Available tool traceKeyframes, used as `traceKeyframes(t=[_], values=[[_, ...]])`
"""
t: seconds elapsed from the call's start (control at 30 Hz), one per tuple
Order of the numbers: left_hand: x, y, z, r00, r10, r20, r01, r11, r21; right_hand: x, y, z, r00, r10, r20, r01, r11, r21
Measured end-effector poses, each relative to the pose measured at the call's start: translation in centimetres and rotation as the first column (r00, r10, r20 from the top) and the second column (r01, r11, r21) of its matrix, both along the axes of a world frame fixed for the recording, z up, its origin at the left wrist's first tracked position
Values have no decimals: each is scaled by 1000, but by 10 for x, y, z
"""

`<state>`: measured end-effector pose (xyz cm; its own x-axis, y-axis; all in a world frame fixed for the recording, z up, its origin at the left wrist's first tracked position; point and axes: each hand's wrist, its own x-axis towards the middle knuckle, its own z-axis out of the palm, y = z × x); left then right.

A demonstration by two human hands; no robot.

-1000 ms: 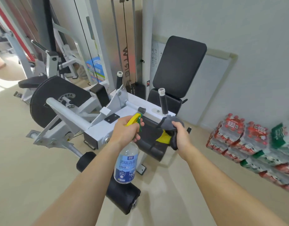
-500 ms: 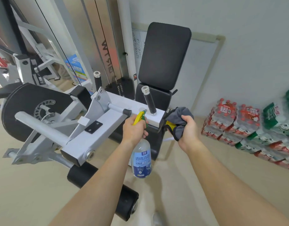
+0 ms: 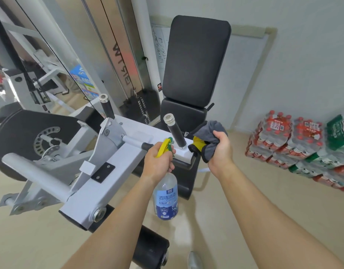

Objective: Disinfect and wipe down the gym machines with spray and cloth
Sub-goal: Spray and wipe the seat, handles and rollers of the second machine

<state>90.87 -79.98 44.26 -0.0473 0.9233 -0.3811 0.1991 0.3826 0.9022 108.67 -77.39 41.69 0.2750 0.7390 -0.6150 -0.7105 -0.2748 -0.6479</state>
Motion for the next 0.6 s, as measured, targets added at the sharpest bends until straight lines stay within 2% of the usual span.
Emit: traceKeyframes(t=[0.3,0.4,0.43,0.47,0.53,0.57,0.6], values=[[-19,6,1,995,-100,-11,100,995,1,-25,21,1,1000,25,2,-25,999,30],[-26,5,1,997,-74,-7,74,997,13,-49,39,8,981,130,146,-146,984,106],[-29,5,0,998,-55,-9,55,998,13,-59,43,9,940,192,281,-240,960,148],[-33,4,1,999,-34,-12,34,999,10,-68,46,7,849,252,465,-359,920,158],[-41,4,1,1000,-4,-7,4,1000,8,-78,43,-8,557,288,779,-533,843,69],[-44,4,1,1000,2,0,-2,1000,11,-77,40,-17,425,285,859,-573,819,12],[-47,5,1,1000,5,3,-5,1000,13,-73,36,-26,342,303,889,-592,805,-47]])
